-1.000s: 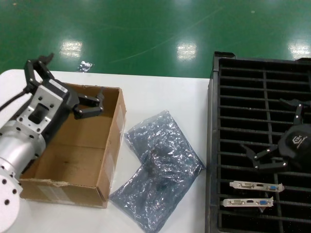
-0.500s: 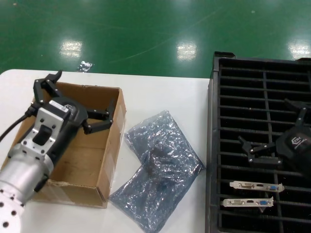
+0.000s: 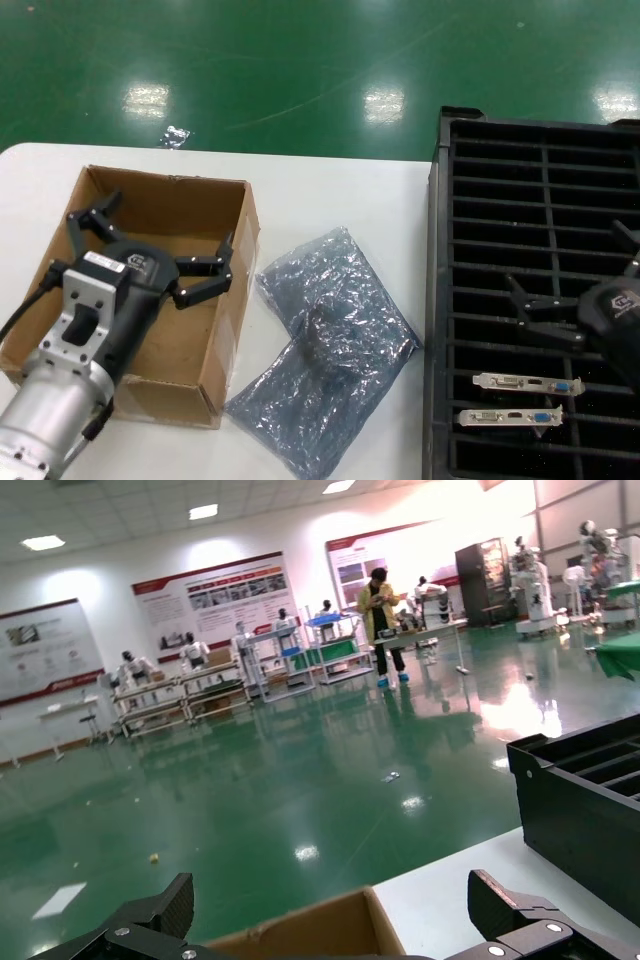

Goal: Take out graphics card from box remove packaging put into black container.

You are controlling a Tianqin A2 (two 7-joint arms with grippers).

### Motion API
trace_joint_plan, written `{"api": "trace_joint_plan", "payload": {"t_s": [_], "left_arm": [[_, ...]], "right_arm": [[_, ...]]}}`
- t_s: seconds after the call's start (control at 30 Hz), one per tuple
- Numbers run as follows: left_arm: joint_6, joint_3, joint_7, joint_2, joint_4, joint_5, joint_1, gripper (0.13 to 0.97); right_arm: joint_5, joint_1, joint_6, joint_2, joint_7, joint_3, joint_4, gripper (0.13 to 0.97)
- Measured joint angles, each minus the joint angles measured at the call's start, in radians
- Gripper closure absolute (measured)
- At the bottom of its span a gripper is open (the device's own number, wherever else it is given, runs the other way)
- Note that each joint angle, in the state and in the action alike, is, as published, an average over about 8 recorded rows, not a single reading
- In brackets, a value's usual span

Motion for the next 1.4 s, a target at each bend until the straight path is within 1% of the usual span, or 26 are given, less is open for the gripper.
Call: {"api": "trace_joint_plan", "payload": {"t_s": [0.63, 0.77, 0.83, 0.93, 1.4], "left_arm": [[-0.175, 0.035, 0.189, 0.001, 0.037, -0.364, 0.132, 0.132], [-0.205, 0.041, 0.221, 0.002, 0.043, -0.426, 0.154, 0.132], [-0.213, 0.043, 0.231, 0.002, 0.045, -0.444, 0.161, 0.132], [-0.219, 0.044, 0.237, 0.002, 0.046, -0.456, 0.165, 0.132], [-0.220, 0.045, 0.238, 0.002, 0.046, -0.458, 0.166, 0.132]], "right_arm": [[0.144, -0.100, 0.243, -0.091, -0.070, -0.015, -0.031, 0.129], [0.168, -0.117, 0.285, -0.107, -0.082, -0.017, -0.036, 0.129], [0.175, -0.122, 0.297, -0.111, -0.085, -0.018, -0.038, 0.129], [0.180, -0.125, 0.304, -0.114, -0.088, -0.018, -0.039, 0.129], [0.180, -0.126, 0.306, -0.114, -0.088, -0.019, -0.039, 0.129]]}}
